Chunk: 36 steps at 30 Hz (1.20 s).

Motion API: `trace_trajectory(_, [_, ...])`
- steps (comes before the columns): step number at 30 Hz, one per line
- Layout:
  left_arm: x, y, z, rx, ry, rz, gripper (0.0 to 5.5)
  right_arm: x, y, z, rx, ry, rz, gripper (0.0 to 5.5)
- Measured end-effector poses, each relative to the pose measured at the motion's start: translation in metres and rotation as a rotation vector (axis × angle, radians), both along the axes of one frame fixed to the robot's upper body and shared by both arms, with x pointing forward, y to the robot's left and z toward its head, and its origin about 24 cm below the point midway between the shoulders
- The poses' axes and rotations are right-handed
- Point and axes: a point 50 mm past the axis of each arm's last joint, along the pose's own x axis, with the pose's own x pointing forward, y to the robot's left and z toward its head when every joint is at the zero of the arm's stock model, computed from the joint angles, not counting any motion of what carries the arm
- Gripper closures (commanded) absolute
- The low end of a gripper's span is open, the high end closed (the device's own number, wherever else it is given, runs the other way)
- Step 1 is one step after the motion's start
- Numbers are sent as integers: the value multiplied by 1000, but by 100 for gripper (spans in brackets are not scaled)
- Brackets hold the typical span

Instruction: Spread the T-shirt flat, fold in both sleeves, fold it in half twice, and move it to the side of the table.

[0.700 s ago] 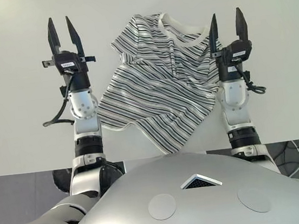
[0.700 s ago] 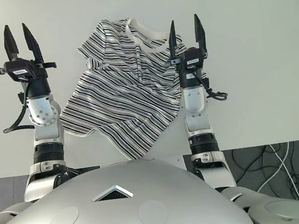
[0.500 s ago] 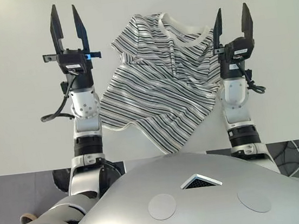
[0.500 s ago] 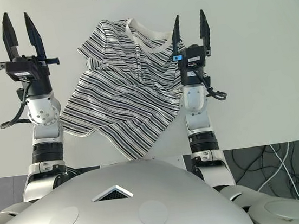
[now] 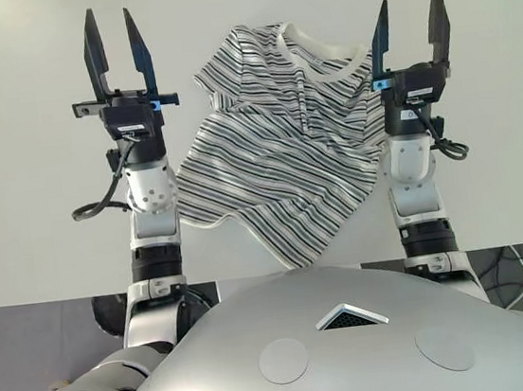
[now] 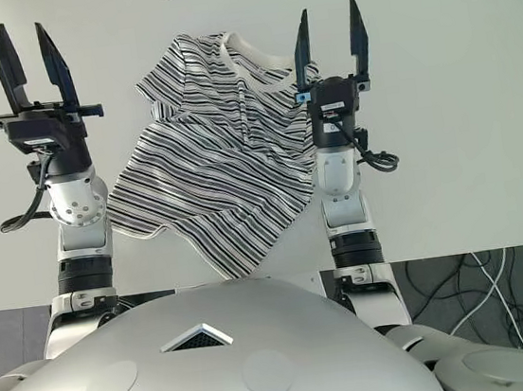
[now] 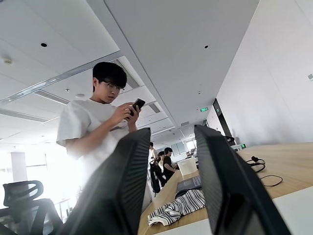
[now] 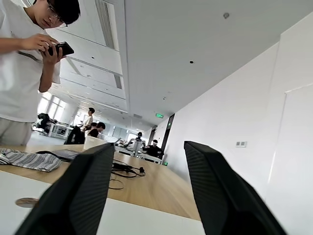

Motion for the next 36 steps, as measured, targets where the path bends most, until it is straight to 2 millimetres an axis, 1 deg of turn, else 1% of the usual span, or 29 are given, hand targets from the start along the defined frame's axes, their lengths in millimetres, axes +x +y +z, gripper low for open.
trace_trajectory(2, [0,0,0,3,1,-1,383,0,-1,0,10,8,18,285])
trace_trajectory(6, [-1,3,0,4,-1,-1,383,1,-9,1,61,7,-10,285])
trace_trajectory(12, [-4,6,-1,-8,-7,-13,383,-1,-2,3,39,-9,37,285])
trace_trajectory(18, [-3,2,-1,-14,-4,-62,383,1,-4,1,75,3,41,285])
trace_trajectory(24, [-1,0,-1,1,-2,-67,383,1,-7,1,66,1,28,285])
trace_trajectory(25, [-1,-1,-2,46,6,-75,383,1,-7,1,52,3,35,285])
trace_trajectory(27, [2,-6,-6,167,35,-119,383,2,-9,0,-32,30,58,285])
trace_trajectory(28, [2,-8,-9,249,55,-158,383,3,-14,-2,-73,56,73,285])
trace_trajectory(30, [2,-5,-16,387,102,-223,383,7,-33,-1,-127,97,76,285])
trace_trajectory(31, [2,-2,-16,425,116,-239,383,10,-42,2,-125,108,72,265])
trace_trajectory(33, [3,6,-16,478,140,-262,356,12,-55,7,-116,134,84,235])
trace_trajectory(35, [3,10,-16,490,162,-269,339,8,-57,8,-117,155,115,218])
trace_trajectory(36, [1,9,-20,516,188,-296,339,6,-56,7,-136,171,144,218])
